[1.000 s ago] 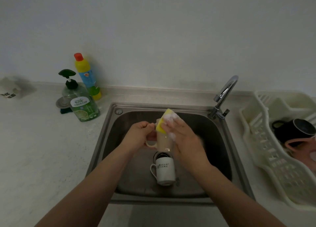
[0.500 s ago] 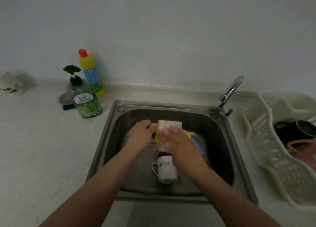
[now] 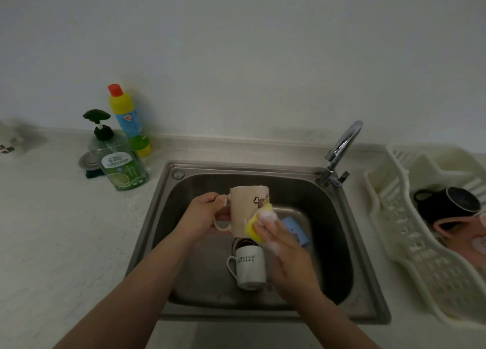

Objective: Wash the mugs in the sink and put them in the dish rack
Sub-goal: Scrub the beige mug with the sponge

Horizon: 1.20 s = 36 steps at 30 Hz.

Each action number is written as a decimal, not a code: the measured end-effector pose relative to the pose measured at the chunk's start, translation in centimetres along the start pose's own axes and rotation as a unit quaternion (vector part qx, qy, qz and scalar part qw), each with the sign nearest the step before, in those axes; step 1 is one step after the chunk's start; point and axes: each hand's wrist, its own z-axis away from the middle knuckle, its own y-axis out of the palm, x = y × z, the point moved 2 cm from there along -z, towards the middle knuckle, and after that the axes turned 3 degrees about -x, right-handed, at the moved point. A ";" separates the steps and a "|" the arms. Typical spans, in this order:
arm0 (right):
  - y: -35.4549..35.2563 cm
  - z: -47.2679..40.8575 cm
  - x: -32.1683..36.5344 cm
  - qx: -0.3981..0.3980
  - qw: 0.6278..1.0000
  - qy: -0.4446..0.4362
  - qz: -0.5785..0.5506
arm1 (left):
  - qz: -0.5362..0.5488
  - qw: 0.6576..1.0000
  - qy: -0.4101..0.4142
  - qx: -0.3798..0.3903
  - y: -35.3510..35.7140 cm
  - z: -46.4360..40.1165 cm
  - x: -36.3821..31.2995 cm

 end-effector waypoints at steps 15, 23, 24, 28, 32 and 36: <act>-2.4 -2.4 0.8 -0.056 0.983 0.140 -0.102 | 0.083 0.994 -0.016 0.066 0.3 1.0 0.2; -2.5 -4.3 1.0 -0.047 0.998 0.034 0.000 | -0.021 0.999 0.022 0.022 0.7 1.0 -0.4; -2.0 -3.4 1.2 -0.036 0.992 -0.043 0.111 | -0.035 0.999 0.021 0.010 0.8 1.0 -0.6; 0.4 -3.1 0.7 0.047 0.957 -0.159 0.240 | -0.168 0.983 0.071 -0.029 1.2 1.1 -1.2; 0.5 -4.2 1.2 0.060 0.941 -0.178 0.281 | -0.201 0.975 0.082 -0.051 1.2 1.1 -1.3; 0.3 -2.6 1.0 0.056 0.938 -0.233 0.250 | -0.185 0.978 0.080 -0.050 0.6 1.1 -1.1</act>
